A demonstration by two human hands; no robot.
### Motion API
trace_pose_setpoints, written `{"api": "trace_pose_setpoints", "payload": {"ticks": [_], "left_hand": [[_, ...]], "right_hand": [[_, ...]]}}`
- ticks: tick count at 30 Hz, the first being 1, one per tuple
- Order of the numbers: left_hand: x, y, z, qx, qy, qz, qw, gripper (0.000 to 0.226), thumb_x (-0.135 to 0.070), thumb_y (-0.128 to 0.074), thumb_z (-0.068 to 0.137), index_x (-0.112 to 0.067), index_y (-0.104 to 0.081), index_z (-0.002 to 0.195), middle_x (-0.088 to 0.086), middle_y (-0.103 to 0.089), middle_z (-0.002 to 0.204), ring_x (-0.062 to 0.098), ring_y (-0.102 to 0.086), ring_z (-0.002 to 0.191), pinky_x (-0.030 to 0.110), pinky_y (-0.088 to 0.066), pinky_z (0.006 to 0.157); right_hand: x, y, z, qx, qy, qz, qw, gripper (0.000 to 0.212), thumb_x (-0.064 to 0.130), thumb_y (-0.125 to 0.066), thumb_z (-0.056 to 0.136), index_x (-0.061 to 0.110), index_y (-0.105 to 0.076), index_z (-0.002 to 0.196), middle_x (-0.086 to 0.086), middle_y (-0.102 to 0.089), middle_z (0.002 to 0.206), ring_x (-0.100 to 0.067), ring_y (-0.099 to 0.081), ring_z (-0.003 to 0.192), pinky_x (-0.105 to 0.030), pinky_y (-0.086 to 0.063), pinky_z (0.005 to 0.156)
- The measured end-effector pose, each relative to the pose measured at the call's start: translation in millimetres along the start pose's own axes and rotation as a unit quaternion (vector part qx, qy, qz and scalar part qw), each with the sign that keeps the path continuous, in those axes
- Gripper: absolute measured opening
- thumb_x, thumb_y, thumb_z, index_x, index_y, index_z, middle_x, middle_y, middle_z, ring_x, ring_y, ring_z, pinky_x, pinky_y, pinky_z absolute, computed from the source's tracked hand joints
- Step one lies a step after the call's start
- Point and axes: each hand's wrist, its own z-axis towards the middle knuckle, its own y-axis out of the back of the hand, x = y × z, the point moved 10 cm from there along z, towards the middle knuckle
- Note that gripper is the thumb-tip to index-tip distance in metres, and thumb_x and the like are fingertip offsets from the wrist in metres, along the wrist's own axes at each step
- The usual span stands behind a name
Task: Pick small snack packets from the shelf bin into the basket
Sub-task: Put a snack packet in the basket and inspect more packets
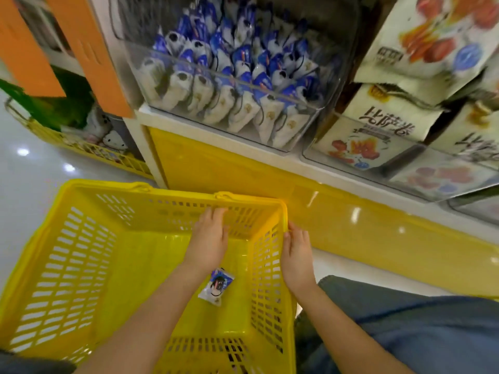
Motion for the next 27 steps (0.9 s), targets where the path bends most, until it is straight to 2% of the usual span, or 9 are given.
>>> {"api": "trace_pose_setpoints", "payload": {"ticks": [1,3,6,10,13,16,20,24,27], "left_hand": [[-14,23,5,-0.037,-0.019,-0.002,0.999,0.038,-0.01,-0.051,0.09,-0.007,-0.046,0.127,0.015,-0.05,0.118,0.031,-0.047,0.11,0.042,-0.037,0.091],[-28,57,12,-0.062,-0.034,0.016,0.997,0.042,-0.013,-0.05,0.091,-0.009,-0.043,0.133,0.013,-0.049,0.119,0.029,-0.045,0.111,0.041,-0.035,0.095],[-27,94,21,-0.055,-0.033,0.068,0.996,0.046,-0.02,-0.046,0.094,-0.013,-0.036,0.139,0.01,-0.046,0.125,0.027,-0.042,0.117,0.038,-0.031,0.1],[-50,175,25,-0.145,-0.094,0.086,0.981,0.035,-0.014,-0.048,0.092,-0.012,-0.047,0.127,0.009,-0.05,0.116,0.026,-0.045,0.11,0.038,-0.033,0.095],[-78,237,22,-0.227,-0.146,0.111,0.956,0.03,-0.007,-0.052,0.088,-0.008,-0.052,0.118,0.011,-0.052,0.109,0.028,-0.047,0.104,0.039,-0.037,0.087],[-99,270,20,-0.248,-0.197,0.129,0.94,0.035,-0.004,-0.054,0.087,-0.004,-0.052,0.122,0.013,-0.053,0.115,0.029,-0.048,0.11,0.041,-0.039,0.093],[-102,278,25,-0.212,-0.238,0.158,0.935,0.044,-0.004,-0.052,0.088,-0.005,-0.046,0.132,0.014,-0.049,0.131,0.029,-0.041,0.126,0.039,-0.031,0.106],[-86,281,31,-0.195,-0.24,0.156,0.938,0.041,-0.006,-0.051,0.09,-0.008,-0.048,0.131,0.01,-0.049,0.132,0.025,-0.041,0.128,0.032,-0.028,0.107],[-80,282,33,-0.189,-0.252,0.14,0.939,0.041,-0.008,-0.052,0.09,-0.011,-0.048,0.131,0.007,-0.05,0.132,0.021,-0.041,0.128,0.027,-0.025,0.104]], "right_hand": [[3,-1,2,0.02,-0.003,-0.021,1.0,0.036,0.015,-0.033,0.1,0.001,-0.042,0.132,-0.014,-0.047,0.122,-0.014,-0.044,0.105,-0.011,-0.027,0.08],[9,-5,6,0.084,-0.011,-0.079,0.993,0.037,0.015,-0.036,0.1,-0.001,-0.039,0.132,-0.017,-0.044,0.128,-0.027,-0.042,0.119,-0.015,-0.026,0.083],[41,5,10,0.16,0.036,-0.182,0.97,0.043,0.02,-0.041,0.098,0.005,-0.035,0.139,-0.011,-0.036,0.142,-0.024,-0.038,0.13,-0.022,-0.026,0.098],[141,53,14,0.118,0.189,-0.166,0.961,0.03,0.023,-0.047,0.096,0.021,-0.052,0.125,0.001,-0.055,0.126,-0.009,-0.056,0.105,-0.024,-0.045,0.09],[230,88,13,0.05,0.304,-0.127,0.943,0.025,0.019,-0.049,0.094,0.02,-0.058,0.117,0.007,-0.061,0.108,0.002,-0.053,0.089,-0.013,-0.043,0.079],[302,99,21,0.018,0.359,-0.09,0.929,0.022,0.019,-0.047,0.095,0.02,-0.058,0.114,0.014,-0.057,0.1,0.005,-0.053,0.086,-0.008,-0.044,0.074],[365,74,59,0.025,0.375,-0.107,0.92,0.024,0.015,-0.046,0.096,0.012,-0.058,0.116,0.001,-0.059,0.11,-0.004,-0.05,0.092,-0.009,-0.035,0.076],[383,35,113,0.076,0.289,-0.092,0.95,0.028,0.018,-0.052,0.094,0.011,-0.056,0.121,-0.002,-0.06,0.119,-0.01,-0.054,0.103,-0.019,-0.039,0.083],[385,2,139,0.115,0.254,-0.105,0.955,0.031,0.018,-0.054,0.093,0.004,-0.057,0.12,-0.01,-0.062,0.119,-0.02,-0.057,0.109,-0.023,-0.04,0.084]]}}
